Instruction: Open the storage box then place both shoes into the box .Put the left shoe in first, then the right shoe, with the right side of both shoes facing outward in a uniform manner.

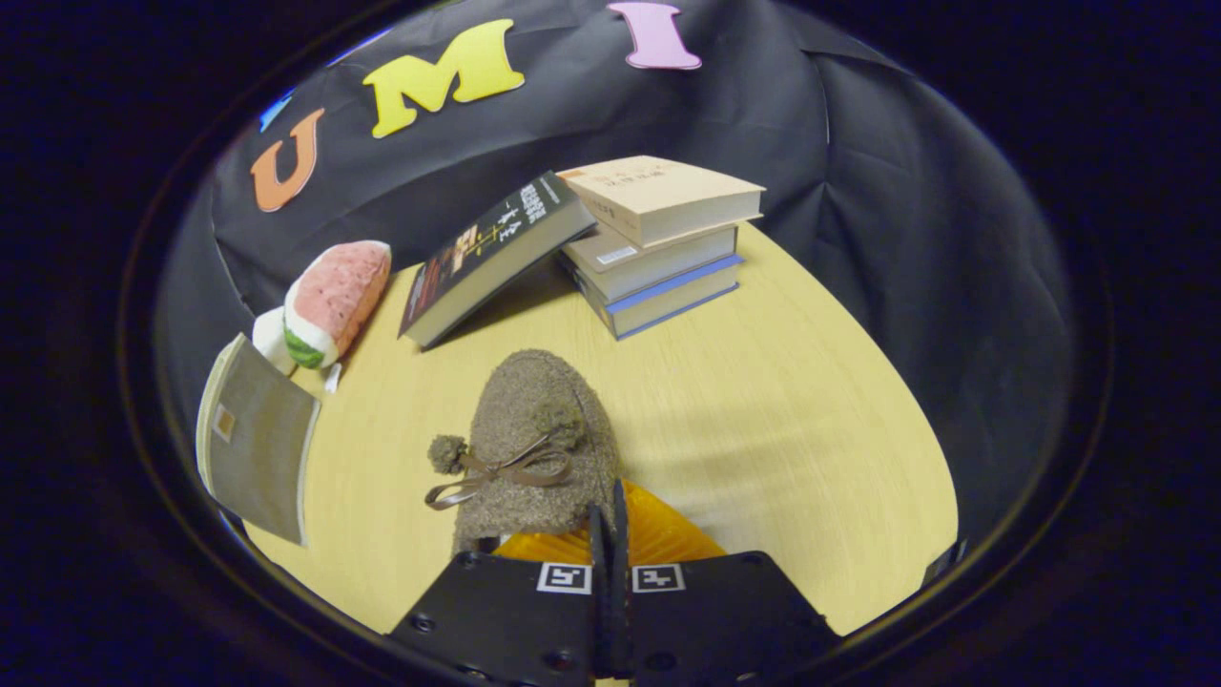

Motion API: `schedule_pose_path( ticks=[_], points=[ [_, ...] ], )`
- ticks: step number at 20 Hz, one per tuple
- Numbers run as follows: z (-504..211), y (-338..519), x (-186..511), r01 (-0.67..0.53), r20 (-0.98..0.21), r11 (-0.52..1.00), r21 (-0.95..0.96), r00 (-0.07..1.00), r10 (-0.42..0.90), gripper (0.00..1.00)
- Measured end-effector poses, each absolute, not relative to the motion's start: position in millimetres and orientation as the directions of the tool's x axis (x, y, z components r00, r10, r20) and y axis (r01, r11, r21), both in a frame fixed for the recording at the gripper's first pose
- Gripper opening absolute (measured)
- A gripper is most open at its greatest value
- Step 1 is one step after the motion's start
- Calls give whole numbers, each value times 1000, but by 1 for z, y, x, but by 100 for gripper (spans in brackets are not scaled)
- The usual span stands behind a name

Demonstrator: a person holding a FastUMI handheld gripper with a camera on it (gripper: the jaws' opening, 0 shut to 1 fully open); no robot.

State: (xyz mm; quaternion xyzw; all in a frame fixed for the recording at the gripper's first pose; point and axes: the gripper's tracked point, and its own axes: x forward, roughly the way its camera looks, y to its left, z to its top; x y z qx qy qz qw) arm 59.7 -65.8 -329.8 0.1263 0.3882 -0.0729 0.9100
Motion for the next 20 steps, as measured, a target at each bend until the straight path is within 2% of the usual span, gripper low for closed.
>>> schedule_pose_path(
  ticks=[6,13,20],
  points=[
    [-242,3,56,279,-662,944,178,743,-95,1],
    [-144,148,72,247,-597,947,208,799,-78,1],
    [-138,294,88,148,-596,970,194,803,-3,1]
  ],
)
